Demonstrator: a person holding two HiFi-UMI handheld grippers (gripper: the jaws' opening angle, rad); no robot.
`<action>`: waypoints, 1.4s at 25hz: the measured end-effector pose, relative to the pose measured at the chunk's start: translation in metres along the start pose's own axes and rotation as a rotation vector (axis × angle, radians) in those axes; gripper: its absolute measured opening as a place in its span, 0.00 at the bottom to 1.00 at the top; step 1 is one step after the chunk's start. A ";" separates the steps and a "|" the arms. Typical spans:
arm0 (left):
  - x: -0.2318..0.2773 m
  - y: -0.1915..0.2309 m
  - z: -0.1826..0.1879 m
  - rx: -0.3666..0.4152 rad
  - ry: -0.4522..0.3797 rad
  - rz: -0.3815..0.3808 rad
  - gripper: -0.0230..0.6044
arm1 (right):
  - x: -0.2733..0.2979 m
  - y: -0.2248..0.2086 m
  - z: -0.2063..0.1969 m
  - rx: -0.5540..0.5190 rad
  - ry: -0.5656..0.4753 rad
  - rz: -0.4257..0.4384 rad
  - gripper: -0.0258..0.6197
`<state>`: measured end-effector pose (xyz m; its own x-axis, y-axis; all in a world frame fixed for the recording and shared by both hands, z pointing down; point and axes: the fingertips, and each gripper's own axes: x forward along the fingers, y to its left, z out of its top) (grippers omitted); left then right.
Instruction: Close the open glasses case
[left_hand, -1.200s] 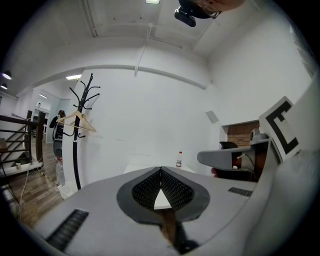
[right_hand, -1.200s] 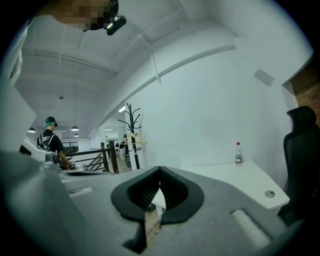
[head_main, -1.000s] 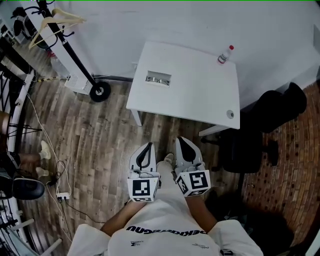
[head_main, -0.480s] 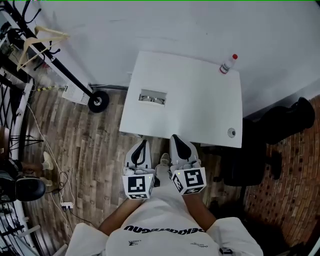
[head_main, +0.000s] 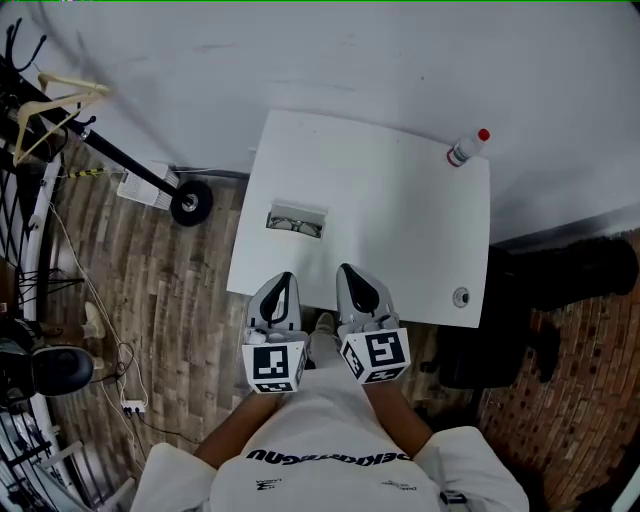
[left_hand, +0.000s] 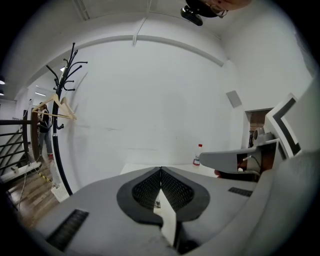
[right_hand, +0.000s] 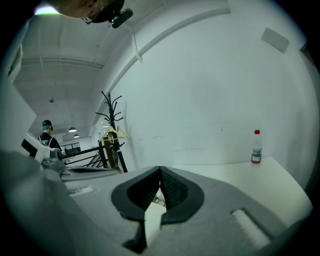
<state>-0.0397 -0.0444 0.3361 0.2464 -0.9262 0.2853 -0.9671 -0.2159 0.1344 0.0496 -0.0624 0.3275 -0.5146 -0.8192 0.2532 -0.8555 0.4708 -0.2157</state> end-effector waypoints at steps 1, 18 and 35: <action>0.008 0.002 -0.002 -0.006 0.008 0.005 0.03 | 0.007 -0.004 -0.001 0.003 0.008 0.002 0.04; 0.099 0.057 -0.050 -0.018 0.113 -0.071 0.03 | 0.104 -0.032 -0.054 0.088 0.105 -0.104 0.04; 0.133 0.065 -0.093 -0.063 0.174 -0.093 0.03 | 0.161 -0.074 -0.114 0.195 0.206 -0.169 0.08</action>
<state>-0.0635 -0.1531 0.4709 0.3469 -0.8347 0.4277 -0.9352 -0.2734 0.2249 0.0237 -0.1915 0.4918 -0.3844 -0.7876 0.4817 -0.9127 0.2460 -0.3262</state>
